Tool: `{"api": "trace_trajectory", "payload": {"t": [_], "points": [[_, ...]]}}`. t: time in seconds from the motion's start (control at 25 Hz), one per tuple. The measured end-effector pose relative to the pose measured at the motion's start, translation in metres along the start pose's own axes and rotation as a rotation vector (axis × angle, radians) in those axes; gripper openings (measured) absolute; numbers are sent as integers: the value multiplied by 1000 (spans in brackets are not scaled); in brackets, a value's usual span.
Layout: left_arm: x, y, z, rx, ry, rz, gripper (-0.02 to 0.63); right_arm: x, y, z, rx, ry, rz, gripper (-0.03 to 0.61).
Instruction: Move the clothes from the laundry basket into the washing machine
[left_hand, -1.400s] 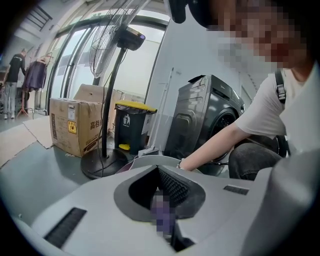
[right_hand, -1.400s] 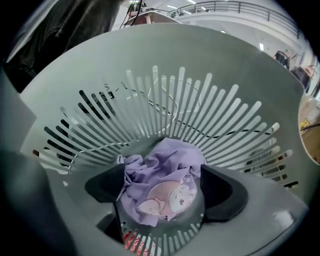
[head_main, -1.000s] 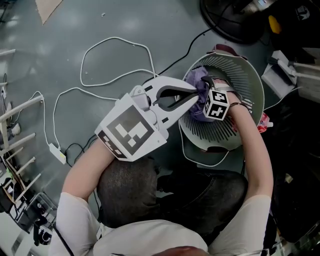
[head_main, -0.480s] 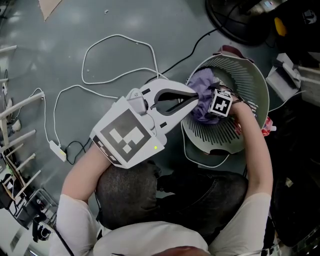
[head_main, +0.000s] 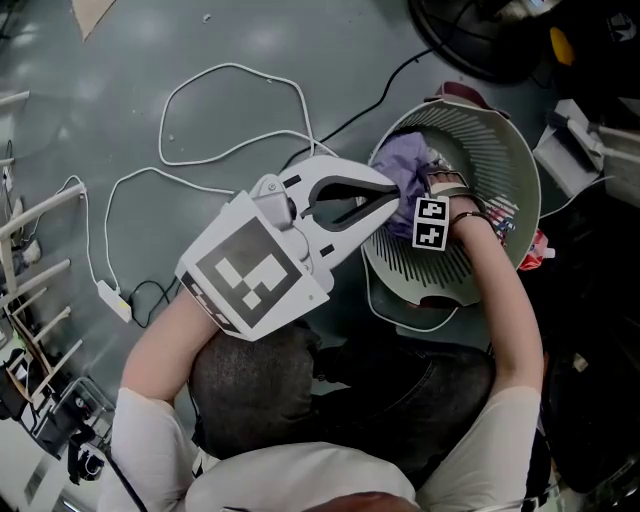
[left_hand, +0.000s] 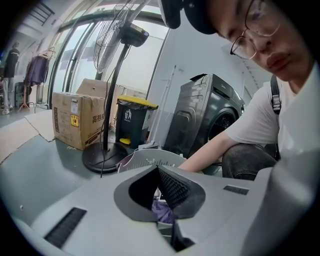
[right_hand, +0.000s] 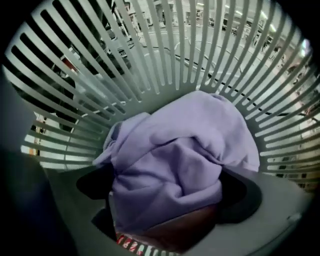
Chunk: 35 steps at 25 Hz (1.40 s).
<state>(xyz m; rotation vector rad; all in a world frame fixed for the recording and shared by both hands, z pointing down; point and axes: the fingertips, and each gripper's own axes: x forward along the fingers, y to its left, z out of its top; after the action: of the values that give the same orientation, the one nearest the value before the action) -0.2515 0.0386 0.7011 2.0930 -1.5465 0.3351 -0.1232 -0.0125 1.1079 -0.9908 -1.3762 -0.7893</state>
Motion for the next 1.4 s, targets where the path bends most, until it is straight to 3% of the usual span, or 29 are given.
{"api": "trace_trajectory", "payload": {"t": [0.16,0.44,0.76,0.92,1.12,1.4], "points": [[0,-1,-1,4,9,3,6,12,-10,-9,-70,70,-79,609],[-6,1,-4,-4,11,11,6,24,-10,-16,16,78,-1,596],[-9,-1,-3,-12,6,9,6,19,-4,-16,100,42,79,312],[-11,1,-4,-6,11,22,6,15,4,-15,132,44,128,216],[-14,5,-7,-12,18,30,6,0,8,-9,192,-7,165,184],[-5,7,-2,21,2,26,6,-49,-9,12,279,-144,116,178]]}}
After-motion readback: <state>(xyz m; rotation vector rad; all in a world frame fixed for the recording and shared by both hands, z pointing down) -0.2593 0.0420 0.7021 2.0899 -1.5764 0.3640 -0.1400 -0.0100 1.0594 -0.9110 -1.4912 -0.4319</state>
